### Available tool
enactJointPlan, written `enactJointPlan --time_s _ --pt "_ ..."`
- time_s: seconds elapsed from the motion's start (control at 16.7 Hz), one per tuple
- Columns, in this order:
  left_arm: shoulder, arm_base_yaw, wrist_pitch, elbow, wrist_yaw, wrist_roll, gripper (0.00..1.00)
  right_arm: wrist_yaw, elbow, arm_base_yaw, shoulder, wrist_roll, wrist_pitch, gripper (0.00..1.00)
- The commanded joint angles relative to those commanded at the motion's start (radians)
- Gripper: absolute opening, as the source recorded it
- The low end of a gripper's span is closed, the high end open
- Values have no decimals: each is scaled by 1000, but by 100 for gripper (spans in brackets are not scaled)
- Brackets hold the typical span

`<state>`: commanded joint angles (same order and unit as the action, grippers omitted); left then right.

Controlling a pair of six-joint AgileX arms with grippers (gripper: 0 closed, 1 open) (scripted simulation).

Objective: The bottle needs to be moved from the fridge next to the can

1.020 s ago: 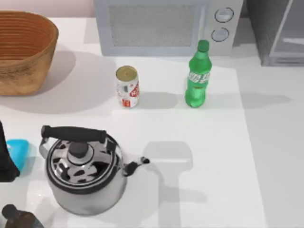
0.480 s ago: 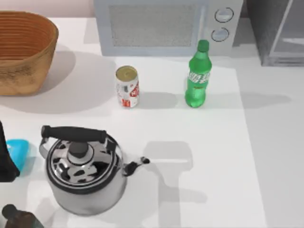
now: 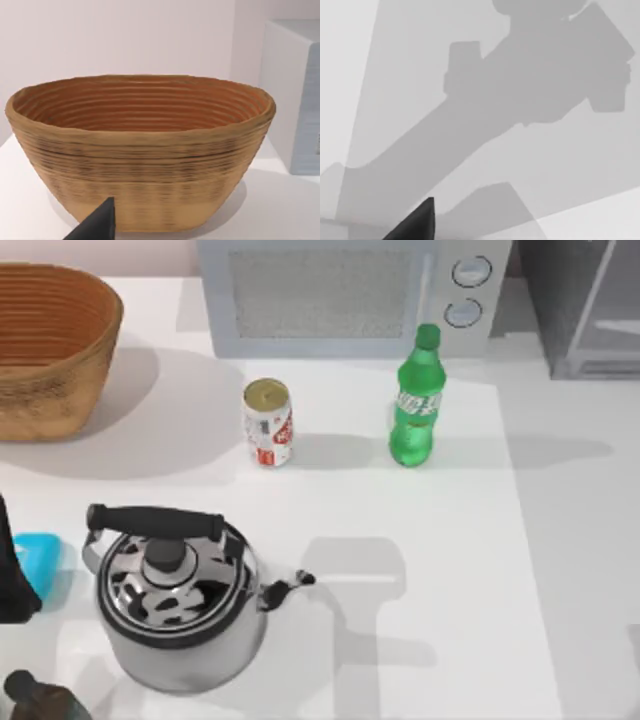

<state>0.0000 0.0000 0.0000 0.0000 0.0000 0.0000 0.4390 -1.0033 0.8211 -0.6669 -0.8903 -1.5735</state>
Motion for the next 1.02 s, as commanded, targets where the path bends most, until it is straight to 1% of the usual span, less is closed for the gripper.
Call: enactJointPlan --time_s 0.3,0.42,0.54,0.66,0.78,0.9,1.02 --pt "0 0 0 0 0 0 100 235 -159 464 -547 -533 15 100" --pt "0 0 0 0 0 0 100 319 -211 627 -737 -720 35 100" --pt "0 0 0 0 0 0 100 391 -253 767 -896 -877 60 100" --pt "0 0 0 0 0 0 100 448 -285 876 -1018 -999 85 100" --pt "0 0 0 0 0 0 100 488 -307 950 -1098 -1079 106 100" --pt "0 0 0 0 0 0 100 508 -318 986 -1136 -1117 117 100" --pt "0 0 0 0 0 0 100 510 -319 989 -1140 -1120 118 100"
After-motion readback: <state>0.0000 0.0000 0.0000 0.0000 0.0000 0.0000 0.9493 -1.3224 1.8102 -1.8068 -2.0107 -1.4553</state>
